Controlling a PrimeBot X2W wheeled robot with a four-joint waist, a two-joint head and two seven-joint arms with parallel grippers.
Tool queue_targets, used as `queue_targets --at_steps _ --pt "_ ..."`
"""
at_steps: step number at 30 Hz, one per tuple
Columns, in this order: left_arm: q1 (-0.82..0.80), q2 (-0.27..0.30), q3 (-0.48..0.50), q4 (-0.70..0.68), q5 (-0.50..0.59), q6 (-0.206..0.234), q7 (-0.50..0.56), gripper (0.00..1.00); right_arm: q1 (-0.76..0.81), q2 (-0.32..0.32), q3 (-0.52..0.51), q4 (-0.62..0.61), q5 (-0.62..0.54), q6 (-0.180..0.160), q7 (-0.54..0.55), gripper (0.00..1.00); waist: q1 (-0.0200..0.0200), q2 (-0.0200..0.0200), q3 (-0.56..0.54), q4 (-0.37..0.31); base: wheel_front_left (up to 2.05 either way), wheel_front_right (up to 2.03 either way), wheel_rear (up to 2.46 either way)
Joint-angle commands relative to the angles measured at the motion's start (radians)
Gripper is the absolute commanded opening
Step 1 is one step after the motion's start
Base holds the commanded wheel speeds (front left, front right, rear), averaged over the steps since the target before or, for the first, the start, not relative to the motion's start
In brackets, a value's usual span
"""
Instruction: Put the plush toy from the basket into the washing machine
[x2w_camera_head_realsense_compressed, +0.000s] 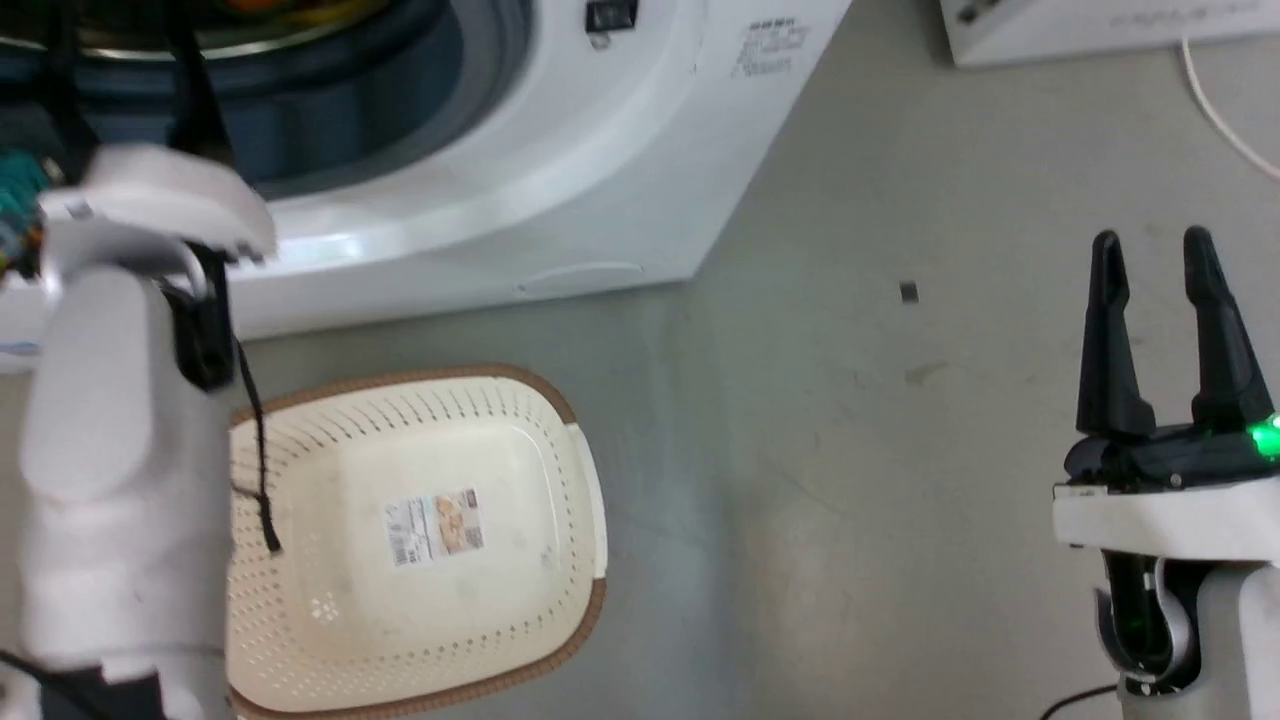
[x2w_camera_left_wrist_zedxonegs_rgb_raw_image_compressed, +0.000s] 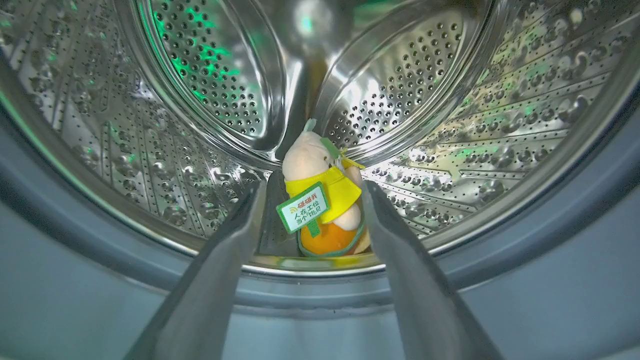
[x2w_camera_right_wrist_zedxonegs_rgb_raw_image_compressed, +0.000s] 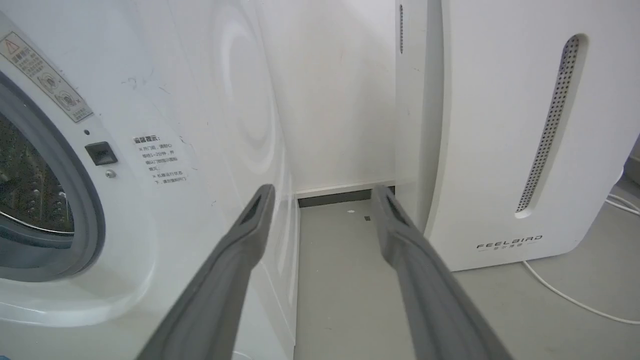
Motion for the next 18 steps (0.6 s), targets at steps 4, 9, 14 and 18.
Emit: queue_targets --at_steps 4,9,14,18 --pt "0.134 -0.04 0.002 -0.084 0.008 -0.005 -0.005 1.0 0.041 0.0 -0.009 0.008 -0.031 -0.001 -0.004 1.0 0.0 0.0 -0.113 0.05 0.0 0.0 0.0" --pt "0.245 -0.075 -0.003 -0.161 0.017 -0.018 -0.005 1.0 0.078 0.0 -0.019 0.016 -0.051 -0.001 -0.004 1.0 0.0 0.0 -0.176 0.077 0.0 0.0 0.0" --pt "0.374 -0.107 -0.02 -0.262 0.041 -0.033 -0.005 1.0 0.125 0.0 -0.028 0.024 -0.074 -0.001 -0.004 1.0 0.0 0.0 -0.25 0.113 0.0 0.0 0.0" --pt "0.468 -0.123 -0.022 -0.321 0.048 -0.037 -0.005 1.0 0.157 0.0 -0.029 0.03 -0.088 -0.001 -0.004 1.0 0.0 0.0 -0.3 0.133 0.0 0.0 0.0"
